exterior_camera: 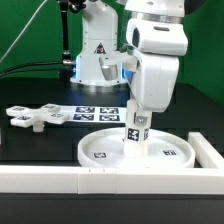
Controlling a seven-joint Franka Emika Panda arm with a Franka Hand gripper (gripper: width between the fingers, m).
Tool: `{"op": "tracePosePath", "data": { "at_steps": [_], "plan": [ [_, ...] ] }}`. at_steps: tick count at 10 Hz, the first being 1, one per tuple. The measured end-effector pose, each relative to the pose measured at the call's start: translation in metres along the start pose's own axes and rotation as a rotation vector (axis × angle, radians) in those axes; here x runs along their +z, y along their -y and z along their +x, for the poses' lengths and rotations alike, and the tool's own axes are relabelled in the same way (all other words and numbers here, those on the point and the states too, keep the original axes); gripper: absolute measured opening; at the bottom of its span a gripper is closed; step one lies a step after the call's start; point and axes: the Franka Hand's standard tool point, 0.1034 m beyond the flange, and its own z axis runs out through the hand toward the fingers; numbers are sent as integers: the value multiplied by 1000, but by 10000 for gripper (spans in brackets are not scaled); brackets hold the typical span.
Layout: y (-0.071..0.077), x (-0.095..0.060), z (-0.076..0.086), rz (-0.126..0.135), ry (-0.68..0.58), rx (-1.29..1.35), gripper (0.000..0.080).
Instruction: Assemble round table
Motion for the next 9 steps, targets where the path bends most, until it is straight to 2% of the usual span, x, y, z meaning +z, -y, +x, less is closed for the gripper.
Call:
{"op": "tracePosePath", "data": {
  "at_steps": [2, 7, 9],
  "plan": [
    [2, 0, 1, 11, 3, 250, 406],
    [2, 0, 1, 11, 4, 610, 406],
    [2, 0, 2, 19, -3, 841, 406]
  ]
}}
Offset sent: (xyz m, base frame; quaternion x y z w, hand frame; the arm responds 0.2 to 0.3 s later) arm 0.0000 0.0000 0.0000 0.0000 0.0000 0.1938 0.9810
